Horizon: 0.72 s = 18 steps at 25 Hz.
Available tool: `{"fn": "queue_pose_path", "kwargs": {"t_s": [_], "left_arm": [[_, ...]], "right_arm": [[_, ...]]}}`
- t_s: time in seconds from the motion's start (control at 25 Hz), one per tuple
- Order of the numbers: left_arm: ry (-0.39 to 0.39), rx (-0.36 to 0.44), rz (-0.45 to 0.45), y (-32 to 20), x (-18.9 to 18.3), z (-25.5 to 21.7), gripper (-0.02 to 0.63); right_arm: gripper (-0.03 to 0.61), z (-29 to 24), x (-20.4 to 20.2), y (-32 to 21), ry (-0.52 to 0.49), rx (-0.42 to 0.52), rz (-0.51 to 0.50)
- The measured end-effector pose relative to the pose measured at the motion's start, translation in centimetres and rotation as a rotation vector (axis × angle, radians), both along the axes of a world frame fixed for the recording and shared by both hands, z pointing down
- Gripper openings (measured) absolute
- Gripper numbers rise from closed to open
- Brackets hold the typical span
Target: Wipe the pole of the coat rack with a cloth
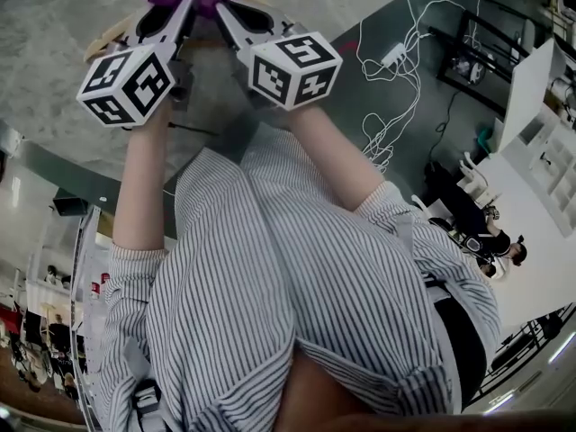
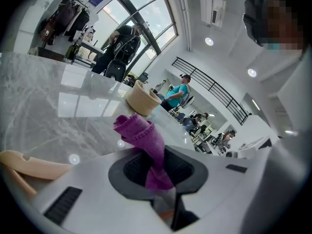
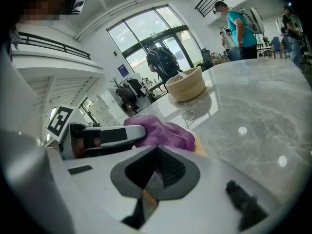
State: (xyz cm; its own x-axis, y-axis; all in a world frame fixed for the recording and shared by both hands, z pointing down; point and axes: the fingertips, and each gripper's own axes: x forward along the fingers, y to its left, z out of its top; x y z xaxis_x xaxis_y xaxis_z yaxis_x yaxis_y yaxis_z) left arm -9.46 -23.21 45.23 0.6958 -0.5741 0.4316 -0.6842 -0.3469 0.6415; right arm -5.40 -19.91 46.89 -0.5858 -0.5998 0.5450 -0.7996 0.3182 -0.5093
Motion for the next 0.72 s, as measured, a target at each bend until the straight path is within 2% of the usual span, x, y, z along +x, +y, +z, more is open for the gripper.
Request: {"fn": "queue_pose_path", "kwargs": {"t_s": [0.72], "left_arm": [[-0.029, 0.005, -0.058, 1.5, -5.3, -0.1, 0.080]], "right_arm": [[0.015, -0.3, -5.1, 1.2, -0.001, -0.005, -0.097]]}}
